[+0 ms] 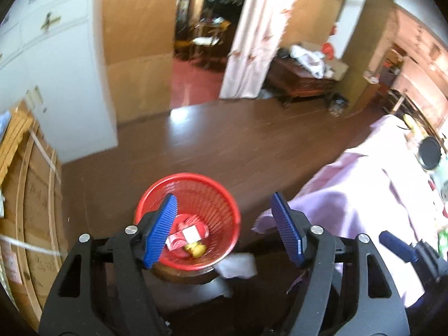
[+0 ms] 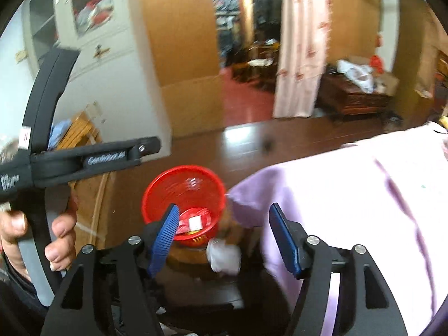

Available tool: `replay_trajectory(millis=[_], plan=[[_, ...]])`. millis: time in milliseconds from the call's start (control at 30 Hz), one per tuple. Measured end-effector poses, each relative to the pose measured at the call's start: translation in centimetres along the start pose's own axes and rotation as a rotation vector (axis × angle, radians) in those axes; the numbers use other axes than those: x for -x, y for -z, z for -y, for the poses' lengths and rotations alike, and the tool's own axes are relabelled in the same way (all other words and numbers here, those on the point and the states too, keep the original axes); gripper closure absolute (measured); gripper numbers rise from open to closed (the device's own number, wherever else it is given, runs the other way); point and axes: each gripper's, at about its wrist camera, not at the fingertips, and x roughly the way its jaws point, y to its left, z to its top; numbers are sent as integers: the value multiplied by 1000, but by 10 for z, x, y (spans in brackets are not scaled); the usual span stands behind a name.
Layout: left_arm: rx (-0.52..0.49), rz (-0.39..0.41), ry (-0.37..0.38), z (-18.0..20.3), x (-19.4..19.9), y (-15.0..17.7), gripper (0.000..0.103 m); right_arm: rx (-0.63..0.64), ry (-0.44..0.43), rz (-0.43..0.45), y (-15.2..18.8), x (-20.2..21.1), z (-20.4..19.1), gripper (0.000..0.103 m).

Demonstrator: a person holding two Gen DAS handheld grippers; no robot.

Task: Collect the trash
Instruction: 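Move both open tools back toward the green packet on the table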

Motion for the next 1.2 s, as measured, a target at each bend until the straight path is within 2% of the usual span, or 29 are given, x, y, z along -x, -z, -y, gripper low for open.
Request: replay_trajectory(millis=[67,167,300,467,600,733,967,1100,1200], plan=[[-30,14,-14,16,6,3,34,-41,33,53,3,23,21,37],[-44,11,4,33,11,8,34,-102,63,103,10,55,55,37],[-136,24,29,70,21,14,34,-121,140,143,26,95,97,36],[-252,17,134,134,31,16,34,-187,292,151,63,144,155,32],[-392,10,246,209,36,24,34,-297,380,142,95,172,207,31],[-499,-34,348,281,32,40,34,-414,477,136,130,201,260,31],[-669,-107,475,389,30,76,34,-577,636,115,179,235,327,31],[-749,-148,545,445,33,89,28,-639,696,94,208,255,368,31],[-803,-174,587,486,35,100,25,-660,704,88,218,261,388,31]])
